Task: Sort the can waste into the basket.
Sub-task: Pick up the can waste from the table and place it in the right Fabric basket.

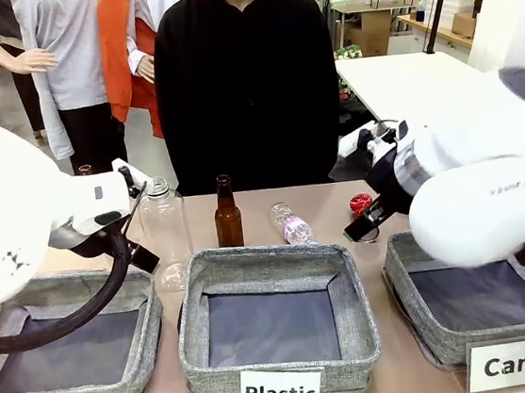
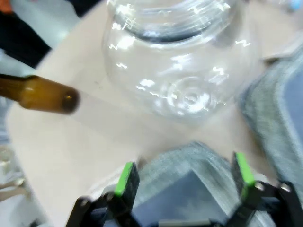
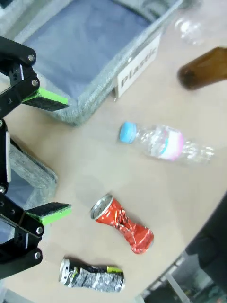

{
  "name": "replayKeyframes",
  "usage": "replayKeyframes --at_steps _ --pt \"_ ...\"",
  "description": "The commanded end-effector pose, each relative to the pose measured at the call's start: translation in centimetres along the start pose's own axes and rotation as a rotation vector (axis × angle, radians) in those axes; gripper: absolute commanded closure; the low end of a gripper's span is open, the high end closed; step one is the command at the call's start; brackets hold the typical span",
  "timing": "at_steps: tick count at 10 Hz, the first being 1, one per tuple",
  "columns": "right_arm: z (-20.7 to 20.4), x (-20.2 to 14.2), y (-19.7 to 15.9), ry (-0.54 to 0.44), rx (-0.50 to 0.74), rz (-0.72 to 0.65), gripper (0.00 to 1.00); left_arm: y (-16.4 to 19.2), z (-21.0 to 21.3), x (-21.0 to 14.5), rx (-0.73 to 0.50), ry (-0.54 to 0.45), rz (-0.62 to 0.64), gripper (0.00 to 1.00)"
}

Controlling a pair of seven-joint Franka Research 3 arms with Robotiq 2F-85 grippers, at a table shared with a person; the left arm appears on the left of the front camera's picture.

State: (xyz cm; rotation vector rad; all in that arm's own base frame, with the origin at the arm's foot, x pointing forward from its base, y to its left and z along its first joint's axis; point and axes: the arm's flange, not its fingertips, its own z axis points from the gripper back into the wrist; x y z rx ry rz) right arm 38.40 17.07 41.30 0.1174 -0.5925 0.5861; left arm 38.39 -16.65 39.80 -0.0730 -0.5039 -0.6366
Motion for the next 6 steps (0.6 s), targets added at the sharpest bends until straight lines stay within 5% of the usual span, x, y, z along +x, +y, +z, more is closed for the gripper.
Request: replayKeyframes --at_steps 1,4,6 --pt "7.1 -2.5 -1.6 -0.012 0.156 -0.17 0.0 -1.4 8.1 -2.4 -0.094 0.078 0.004 0.0" --pt "14.4 -6.1 -6.1 -0.07 0.351 -0.474 0.0 -1.6 17.6 -6.2 -0.368 -0.092 -0.035 0.0" --pt "17.9 -11.2 -11.0 -0.156 0.478 -0.594 0.0 3.7 22.5 -10.5 -0.473 -0.299 0.142 0.0"
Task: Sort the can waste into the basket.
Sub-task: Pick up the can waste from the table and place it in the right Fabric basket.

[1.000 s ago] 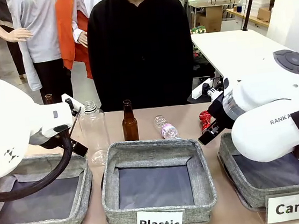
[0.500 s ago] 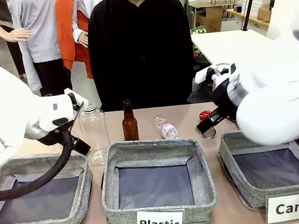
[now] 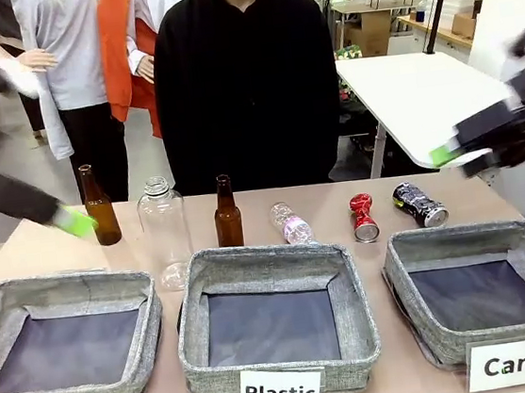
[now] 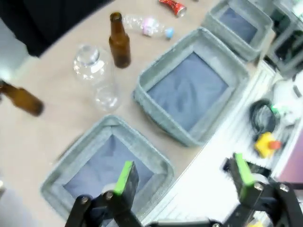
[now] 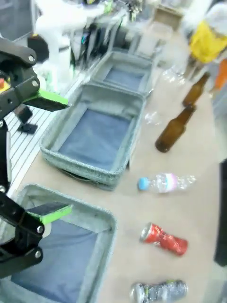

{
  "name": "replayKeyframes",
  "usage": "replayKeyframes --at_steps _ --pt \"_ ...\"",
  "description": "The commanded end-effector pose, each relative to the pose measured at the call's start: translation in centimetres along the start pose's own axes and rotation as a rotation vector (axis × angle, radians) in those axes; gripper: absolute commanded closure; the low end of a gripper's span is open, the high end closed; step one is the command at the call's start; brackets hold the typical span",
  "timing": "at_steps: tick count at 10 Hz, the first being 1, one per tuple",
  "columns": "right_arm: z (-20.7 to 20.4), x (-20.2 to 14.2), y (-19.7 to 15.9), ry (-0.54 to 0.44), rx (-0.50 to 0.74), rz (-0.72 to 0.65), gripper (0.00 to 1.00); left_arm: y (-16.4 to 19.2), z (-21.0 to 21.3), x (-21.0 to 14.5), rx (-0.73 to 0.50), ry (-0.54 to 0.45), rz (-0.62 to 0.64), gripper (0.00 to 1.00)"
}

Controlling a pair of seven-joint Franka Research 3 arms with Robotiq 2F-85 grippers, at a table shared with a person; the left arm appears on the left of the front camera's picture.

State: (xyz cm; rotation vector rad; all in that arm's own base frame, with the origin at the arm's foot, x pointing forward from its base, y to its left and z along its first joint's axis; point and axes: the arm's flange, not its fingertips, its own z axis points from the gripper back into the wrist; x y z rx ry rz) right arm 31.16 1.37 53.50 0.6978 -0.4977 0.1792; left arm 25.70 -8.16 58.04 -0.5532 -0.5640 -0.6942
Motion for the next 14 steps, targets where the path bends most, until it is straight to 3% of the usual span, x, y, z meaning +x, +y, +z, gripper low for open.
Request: replayKeyframes --at_steps 1,2,4,7,10,11,12,14 --pt "4.6 -5.6 -6.0 -0.126 0.098 -0.113 0.0 5.0 4.3 -7.8 -0.055 -0.208 0.173 0.0" --pt "7.9 -7.6 -8.4 -0.236 0.116 -0.178 0.0 7.8 6.1 -10.3 -0.116 -0.302 0.256 0.0" --pt "11.6 -11.3 -10.9 -0.38 0.136 -0.237 0.0 12.7 7.0 -14.1 -0.133 -0.379 0.475 0.0" --pt "11.7 -14.5 -16.2 -0.416 0.171 -0.39 0.0 17.6 4.4 -17.4 -0.273 -0.55 0.677 0.0" --pt "11.2 -16.5 -18.0 -0.473 0.152 -0.456 0.0 18.0 0.9 -17.9 -0.248 -0.645 0.948 0.0" --pt "17.1 -12.9 -19.8 -0.426 0.157 -0.46 0.0 16.8 -0.4 -16.8 -0.248 -0.663 0.958 0.0" --pt "17.1 -12.9 -19.8 -0.426 0.157 -0.46 0.0 23.9 6.8 -16.9 -0.276 -0.597 0.892 0.0" --pt "17.1 -12.9 -19.8 -0.426 0.157 -0.46 0.0 23.9 6.8 -16.9 -0.276 -0.597 0.892 0.0"
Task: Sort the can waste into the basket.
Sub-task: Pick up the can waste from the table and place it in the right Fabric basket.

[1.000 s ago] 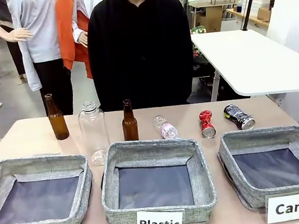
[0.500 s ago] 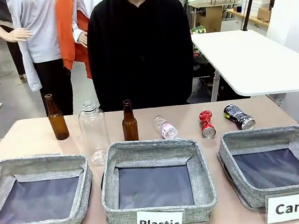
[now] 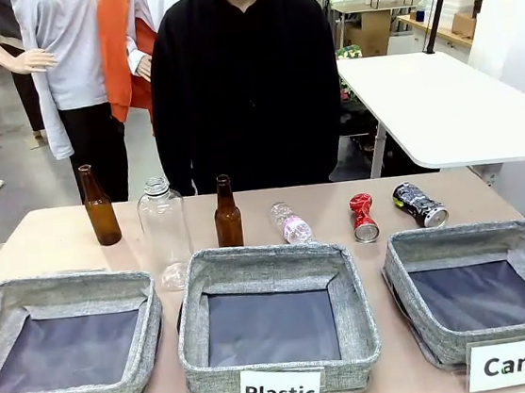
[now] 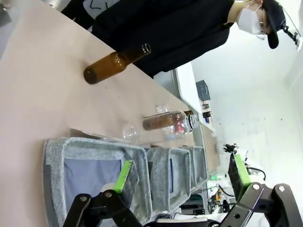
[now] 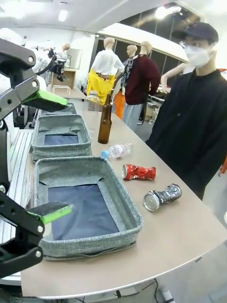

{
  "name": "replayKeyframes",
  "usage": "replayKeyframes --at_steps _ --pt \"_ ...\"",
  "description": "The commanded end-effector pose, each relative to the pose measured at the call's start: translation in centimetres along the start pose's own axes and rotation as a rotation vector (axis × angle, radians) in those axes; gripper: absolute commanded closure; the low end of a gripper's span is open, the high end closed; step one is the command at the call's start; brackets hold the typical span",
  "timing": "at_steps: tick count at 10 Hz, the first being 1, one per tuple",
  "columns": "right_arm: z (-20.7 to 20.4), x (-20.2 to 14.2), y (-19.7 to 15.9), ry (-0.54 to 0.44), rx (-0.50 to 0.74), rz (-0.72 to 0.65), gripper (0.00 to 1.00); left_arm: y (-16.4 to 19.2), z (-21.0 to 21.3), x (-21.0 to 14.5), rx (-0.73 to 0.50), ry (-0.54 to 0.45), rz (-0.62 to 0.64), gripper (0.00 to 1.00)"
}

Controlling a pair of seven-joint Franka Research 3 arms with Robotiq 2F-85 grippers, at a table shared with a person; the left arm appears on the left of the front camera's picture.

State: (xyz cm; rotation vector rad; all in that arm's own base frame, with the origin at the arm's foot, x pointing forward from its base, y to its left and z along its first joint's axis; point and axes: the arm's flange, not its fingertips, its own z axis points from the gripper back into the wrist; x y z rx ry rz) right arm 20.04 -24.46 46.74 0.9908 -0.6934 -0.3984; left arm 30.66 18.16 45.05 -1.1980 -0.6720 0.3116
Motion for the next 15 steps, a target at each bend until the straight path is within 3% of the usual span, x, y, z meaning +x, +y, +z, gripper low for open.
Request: replayKeyframes --at_steps 1,3,6,9,12,15 --pt "0.4 0.1 0.1 -0.009 0.014 0.028 0.0 -0.2 0.9 0.0 -0.004 0.006 -0.043 0.0" --pt "0.1 0.0 0.2 0.0 -0.001 0.001 0.0 -0.2 0.9 0.0 -0.004 0.006 -0.043 0.0" --pt "-6.5 2.2 7.6 0.044 -0.492 0.024 0.0 -0.2 0.9 0.0 -0.004 0.006 -0.043 0.0" --pt "-17.7 5.7 14.0 0.216 -0.879 0.175 0.0 -0.2 0.9 0.0 -0.004 0.006 -0.043 0.0" --pt "-28.1 7.1 15.2 0.313 -0.979 0.278 0.0 -0.2 0.9 0.0 -0.004 0.006 -0.043 0.0" --pt "-33.4 6.7 13.4 0.379 -0.972 0.344 0.0 -0.2 0.9 0.0 -0.004 0.006 -0.043 0.0"
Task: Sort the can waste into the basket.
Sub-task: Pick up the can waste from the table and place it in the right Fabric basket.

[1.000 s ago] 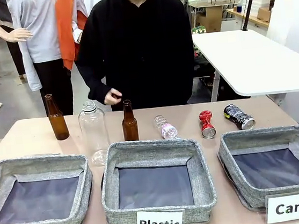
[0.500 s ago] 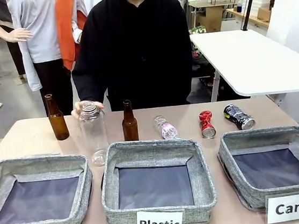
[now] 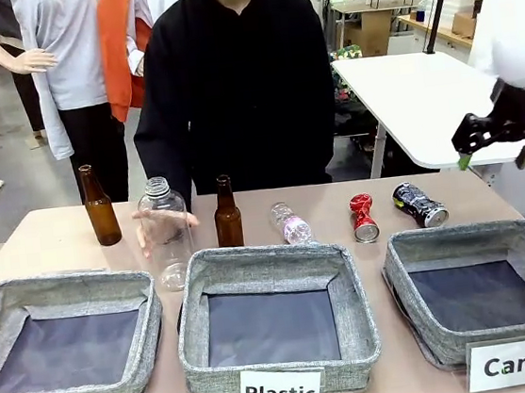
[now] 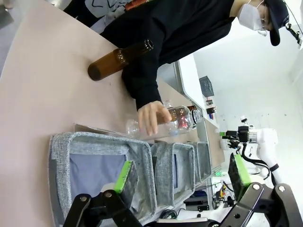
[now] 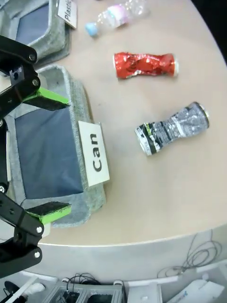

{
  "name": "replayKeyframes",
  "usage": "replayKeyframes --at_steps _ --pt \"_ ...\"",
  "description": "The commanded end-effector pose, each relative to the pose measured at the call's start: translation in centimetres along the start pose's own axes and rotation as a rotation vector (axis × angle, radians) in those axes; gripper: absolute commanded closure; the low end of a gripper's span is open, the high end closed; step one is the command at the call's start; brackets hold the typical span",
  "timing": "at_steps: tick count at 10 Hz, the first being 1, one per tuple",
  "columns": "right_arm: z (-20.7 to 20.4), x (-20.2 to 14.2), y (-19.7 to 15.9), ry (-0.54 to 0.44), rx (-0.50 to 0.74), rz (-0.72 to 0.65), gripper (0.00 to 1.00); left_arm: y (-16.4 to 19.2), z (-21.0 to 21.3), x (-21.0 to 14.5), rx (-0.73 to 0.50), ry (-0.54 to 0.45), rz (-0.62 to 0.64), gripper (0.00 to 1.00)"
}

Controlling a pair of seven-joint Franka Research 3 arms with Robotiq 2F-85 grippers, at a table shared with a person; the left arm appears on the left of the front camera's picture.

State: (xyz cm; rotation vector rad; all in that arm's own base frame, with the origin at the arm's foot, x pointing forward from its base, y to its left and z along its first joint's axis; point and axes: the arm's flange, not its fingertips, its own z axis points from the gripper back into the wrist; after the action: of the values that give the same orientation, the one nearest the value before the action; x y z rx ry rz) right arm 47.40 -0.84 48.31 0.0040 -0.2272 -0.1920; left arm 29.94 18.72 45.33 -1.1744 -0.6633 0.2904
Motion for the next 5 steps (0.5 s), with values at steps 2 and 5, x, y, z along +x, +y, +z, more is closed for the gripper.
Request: replayKeyframes --at_steps 2,5 --pt "0.0 0.0 0.0 0.0 0.0 0.0 0.0 -0.1 -0.1 0.1 -0.023 -0.012 -0.024 0.0" --pt "-0.8 0.0 0.9 -0.05 -0.004 0.025 0.0 -0.1 -0.1 0.1 -0.023 -0.012 -0.024 0.0"
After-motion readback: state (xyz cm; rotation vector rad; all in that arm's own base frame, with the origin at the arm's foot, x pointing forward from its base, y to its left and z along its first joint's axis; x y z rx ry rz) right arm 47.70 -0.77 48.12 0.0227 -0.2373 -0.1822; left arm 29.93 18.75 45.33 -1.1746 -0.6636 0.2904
